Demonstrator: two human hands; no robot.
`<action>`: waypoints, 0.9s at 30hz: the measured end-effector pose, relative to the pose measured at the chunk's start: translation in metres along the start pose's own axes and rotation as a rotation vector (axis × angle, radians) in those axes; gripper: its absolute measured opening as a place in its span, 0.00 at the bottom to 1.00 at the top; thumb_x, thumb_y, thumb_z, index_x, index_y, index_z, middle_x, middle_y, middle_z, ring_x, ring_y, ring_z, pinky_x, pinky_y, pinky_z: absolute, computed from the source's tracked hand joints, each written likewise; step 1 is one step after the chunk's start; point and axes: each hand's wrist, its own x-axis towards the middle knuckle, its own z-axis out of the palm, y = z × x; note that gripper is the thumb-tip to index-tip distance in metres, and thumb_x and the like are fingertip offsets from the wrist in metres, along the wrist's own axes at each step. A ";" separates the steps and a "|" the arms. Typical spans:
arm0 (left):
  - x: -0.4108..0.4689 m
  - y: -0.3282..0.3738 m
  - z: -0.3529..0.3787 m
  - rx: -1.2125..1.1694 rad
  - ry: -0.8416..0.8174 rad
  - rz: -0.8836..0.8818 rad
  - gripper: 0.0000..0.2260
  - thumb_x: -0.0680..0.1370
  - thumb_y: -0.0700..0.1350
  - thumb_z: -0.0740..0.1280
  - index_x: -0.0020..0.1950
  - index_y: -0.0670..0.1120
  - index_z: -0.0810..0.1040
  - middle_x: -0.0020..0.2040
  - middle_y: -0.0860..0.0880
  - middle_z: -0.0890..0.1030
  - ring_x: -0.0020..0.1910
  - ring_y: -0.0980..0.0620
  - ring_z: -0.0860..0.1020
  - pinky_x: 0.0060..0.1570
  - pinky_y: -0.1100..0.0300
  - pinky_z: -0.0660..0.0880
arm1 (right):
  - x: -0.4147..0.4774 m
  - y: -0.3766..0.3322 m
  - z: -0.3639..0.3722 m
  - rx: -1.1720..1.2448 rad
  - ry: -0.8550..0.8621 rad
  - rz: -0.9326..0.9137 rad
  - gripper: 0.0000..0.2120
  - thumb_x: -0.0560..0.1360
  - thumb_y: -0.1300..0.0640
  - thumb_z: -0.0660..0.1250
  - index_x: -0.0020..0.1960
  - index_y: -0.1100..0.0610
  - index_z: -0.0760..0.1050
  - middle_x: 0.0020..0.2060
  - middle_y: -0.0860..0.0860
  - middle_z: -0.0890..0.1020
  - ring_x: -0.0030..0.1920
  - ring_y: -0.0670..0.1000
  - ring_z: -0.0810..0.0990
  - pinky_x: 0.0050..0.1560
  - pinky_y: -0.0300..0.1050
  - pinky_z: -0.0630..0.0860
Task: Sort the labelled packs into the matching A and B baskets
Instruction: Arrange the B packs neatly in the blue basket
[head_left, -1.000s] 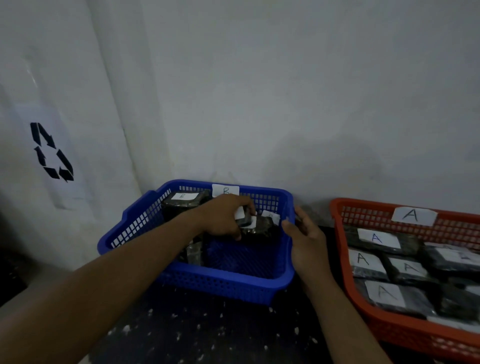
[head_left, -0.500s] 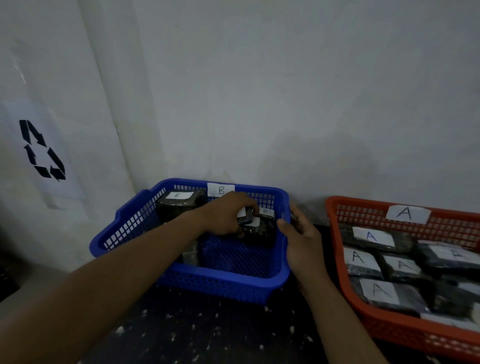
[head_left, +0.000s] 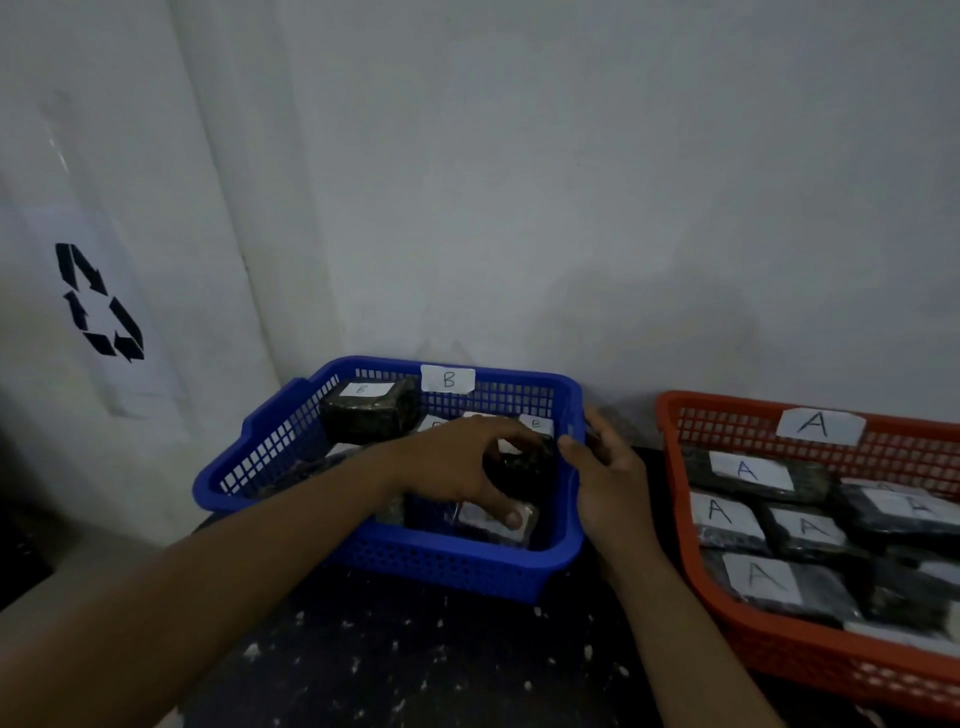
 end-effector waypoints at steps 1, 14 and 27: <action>-0.002 -0.003 -0.002 -0.045 0.032 -0.012 0.29 0.66 0.55 0.78 0.64 0.60 0.73 0.58 0.65 0.73 0.50 0.66 0.73 0.47 0.73 0.70 | -0.001 -0.001 0.001 0.001 0.004 0.008 0.18 0.77 0.62 0.65 0.61 0.43 0.74 0.51 0.42 0.82 0.50 0.46 0.82 0.48 0.43 0.79; 0.002 -0.013 0.002 0.161 0.002 -0.179 0.12 0.69 0.49 0.77 0.50 0.50 0.82 0.42 0.55 0.82 0.41 0.59 0.80 0.43 0.63 0.77 | -0.003 -0.004 0.002 -0.006 0.015 0.006 0.22 0.77 0.61 0.65 0.70 0.52 0.69 0.59 0.50 0.79 0.57 0.52 0.79 0.58 0.54 0.76; -0.026 -0.015 -0.019 -0.011 0.240 -0.250 0.07 0.69 0.49 0.77 0.38 0.49 0.81 0.34 0.55 0.82 0.32 0.62 0.79 0.30 0.72 0.71 | -0.001 -0.001 0.001 0.049 0.011 0.021 0.22 0.77 0.62 0.66 0.69 0.51 0.70 0.55 0.49 0.81 0.52 0.49 0.81 0.47 0.44 0.79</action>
